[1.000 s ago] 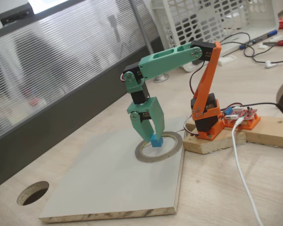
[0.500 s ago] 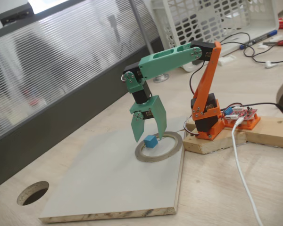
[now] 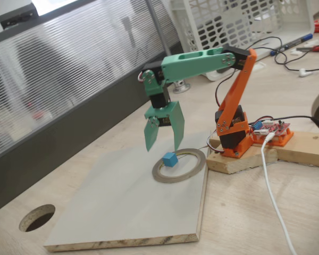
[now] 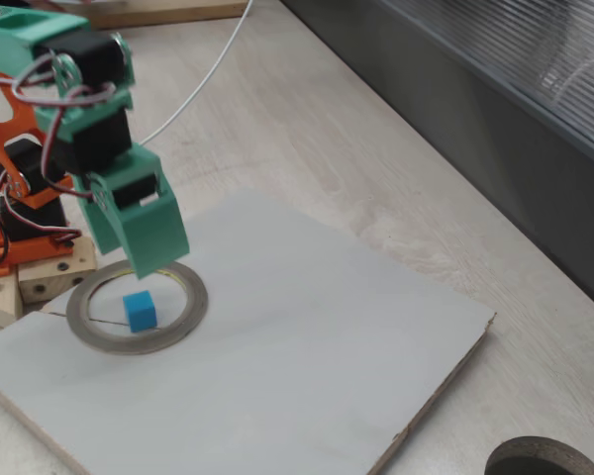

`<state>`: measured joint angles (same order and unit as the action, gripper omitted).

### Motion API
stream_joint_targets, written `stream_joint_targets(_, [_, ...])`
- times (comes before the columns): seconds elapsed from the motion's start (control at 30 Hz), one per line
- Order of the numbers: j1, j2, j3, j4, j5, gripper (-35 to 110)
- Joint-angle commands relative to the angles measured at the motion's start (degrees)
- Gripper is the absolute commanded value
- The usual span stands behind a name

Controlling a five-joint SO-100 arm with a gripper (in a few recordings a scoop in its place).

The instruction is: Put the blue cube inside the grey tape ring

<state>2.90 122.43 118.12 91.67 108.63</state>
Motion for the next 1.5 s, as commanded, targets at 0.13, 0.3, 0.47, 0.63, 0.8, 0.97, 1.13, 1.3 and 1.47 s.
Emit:
stream_joint_targets(0.13, [0.79, 7.91, -4.22, 2.99, 0.53, 21])
stream_joint_targets(0.3, [0.79, 11.07, -4.48, 3.87, 0.44, -4])
stream_joint_targets(0.47, [0.88, 10.90, -4.22, 11.34, 0.53, -1])
stream_joint_targets(0.63, [0.88, 10.72, -4.22, 20.04, 0.53, -1])
stream_joint_targets(0.8, [0.88, 10.63, -4.22, 20.92, 0.53, -1])
stream_joint_targets(0.97, [0.79, 10.55, -4.13, 20.92, 0.53, -1])
stream_joint_targets(1.13, [0.70, 10.55, -4.13, 20.92, 0.53, -1])
stream_joint_targets(1.3, [0.26, 10.55, -4.13, 20.92, 0.35, -1])
stream_joint_targets(1.47, [0.62, 10.55, -4.13, 20.57, 0.35, -1])
